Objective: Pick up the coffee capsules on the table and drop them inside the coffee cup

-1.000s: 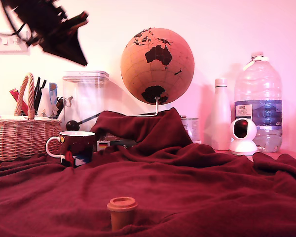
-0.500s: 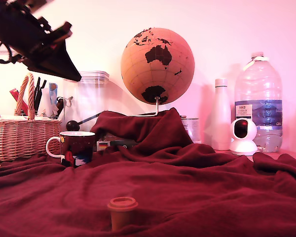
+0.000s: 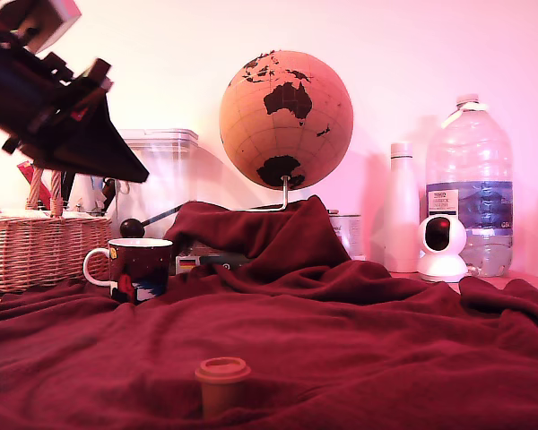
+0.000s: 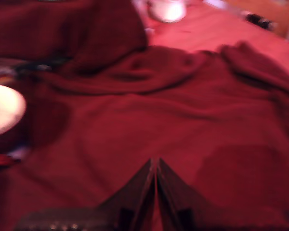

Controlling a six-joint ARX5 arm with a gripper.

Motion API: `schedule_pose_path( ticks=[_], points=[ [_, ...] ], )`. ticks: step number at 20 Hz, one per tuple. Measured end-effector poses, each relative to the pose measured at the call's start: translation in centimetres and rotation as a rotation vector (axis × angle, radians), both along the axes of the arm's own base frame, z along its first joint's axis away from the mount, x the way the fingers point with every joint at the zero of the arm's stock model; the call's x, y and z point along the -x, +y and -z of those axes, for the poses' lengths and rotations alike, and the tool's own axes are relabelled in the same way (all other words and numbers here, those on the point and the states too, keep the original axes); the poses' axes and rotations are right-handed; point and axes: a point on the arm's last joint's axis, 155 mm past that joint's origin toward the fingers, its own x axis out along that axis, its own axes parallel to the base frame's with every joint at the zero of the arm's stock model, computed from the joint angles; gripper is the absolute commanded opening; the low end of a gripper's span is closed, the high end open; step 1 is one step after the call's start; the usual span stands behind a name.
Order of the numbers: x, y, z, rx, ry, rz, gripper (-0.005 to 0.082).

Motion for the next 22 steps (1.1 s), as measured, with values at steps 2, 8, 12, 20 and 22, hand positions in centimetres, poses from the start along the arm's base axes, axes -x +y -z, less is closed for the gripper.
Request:
schedule_pose_path(
  ticks=[2,8,12,20,22],
  points=[
    [1.8,-0.6,0.5,0.020,-0.004,0.027,-0.0020],
    [6.3,-1.0,2.8,0.053,0.026,0.074,-0.0020],
    [8.4,-1.6,2.1,0.098,0.008,0.109,-0.0020],
    [12.4,-2.6,4.5,0.090,0.049,0.172,-0.0020],
    [13.1,-3.0,4.4,0.091,0.045,0.191,-0.0020]
  ],
)
